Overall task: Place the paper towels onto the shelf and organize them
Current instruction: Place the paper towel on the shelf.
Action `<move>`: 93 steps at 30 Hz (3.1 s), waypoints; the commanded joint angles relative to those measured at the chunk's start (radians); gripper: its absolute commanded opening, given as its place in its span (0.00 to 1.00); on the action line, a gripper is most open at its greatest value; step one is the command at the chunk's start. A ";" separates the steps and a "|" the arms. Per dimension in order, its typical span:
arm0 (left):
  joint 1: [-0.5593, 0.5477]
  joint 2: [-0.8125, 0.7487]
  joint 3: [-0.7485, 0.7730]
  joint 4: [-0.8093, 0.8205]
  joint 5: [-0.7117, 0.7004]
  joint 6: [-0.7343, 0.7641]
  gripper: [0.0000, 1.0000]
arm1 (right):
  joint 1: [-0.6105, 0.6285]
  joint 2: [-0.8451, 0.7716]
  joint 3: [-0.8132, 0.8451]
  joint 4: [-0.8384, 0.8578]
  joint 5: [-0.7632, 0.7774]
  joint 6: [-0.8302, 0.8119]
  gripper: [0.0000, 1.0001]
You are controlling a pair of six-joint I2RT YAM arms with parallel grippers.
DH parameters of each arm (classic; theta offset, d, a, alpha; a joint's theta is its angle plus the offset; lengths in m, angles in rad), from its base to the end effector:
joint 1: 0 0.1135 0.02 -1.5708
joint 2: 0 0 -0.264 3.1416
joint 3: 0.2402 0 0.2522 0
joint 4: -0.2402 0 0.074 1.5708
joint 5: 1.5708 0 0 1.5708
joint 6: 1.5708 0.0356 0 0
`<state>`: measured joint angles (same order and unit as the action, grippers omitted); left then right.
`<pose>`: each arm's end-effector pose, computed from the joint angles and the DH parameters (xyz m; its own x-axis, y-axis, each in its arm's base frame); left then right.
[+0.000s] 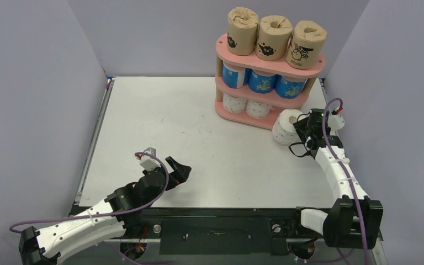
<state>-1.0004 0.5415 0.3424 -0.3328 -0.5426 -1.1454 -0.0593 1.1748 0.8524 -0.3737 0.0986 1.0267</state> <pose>0.0888 -0.1044 0.2069 -0.5507 -0.5862 -0.5942 -0.0511 0.7342 -0.6770 0.2528 -0.0185 0.2662 -0.2164 0.8658 -0.4512 0.6172 0.4794 0.6239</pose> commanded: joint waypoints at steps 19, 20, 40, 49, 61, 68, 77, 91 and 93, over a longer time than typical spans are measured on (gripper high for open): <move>0.000 0.001 -0.006 0.022 0.000 -0.019 0.96 | 0.003 0.131 0.084 0.203 0.035 0.070 0.23; 0.000 0.001 -0.005 0.022 -0.003 -0.019 0.96 | 0.003 0.133 0.087 0.205 0.034 0.071 0.23; 0.000 0.041 -0.005 0.043 -0.009 -0.020 0.96 | 0.002 0.229 0.116 0.271 0.026 0.105 0.23; 0.000 0.043 -0.004 0.041 -0.008 -0.020 0.96 | 0.002 0.233 0.118 0.290 0.020 0.108 0.25; 0.000 0.041 -0.003 0.041 -0.010 -0.020 0.97 | 0.002 0.254 0.127 0.300 -0.008 0.103 0.27; 0.000 0.045 -0.003 0.044 -0.006 -0.022 0.96 | 0.003 0.251 0.125 0.303 -0.013 0.100 0.34; -0.001 0.044 -0.002 0.043 -0.004 -0.021 0.96 | 0.002 0.236 0.126 0.294 -0.004 0.093 0.49; 0.000 0.035 -0.003 0.044 0.002 -0.020 0.96 | 0.002 0.120 0.096 0.209 -0.009 0.047 0.55; -0.001 0.036 -0.003 0.048 0.008 -0.020 0.97 | 0.002 0.077 0.075 0.196 -0.018 0.036 0.56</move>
<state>-1.0004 0.5842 0.3351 -0.3325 -0.5369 -1.1667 -0.0582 1.3689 0.9367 -0.1967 0.0895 1.0916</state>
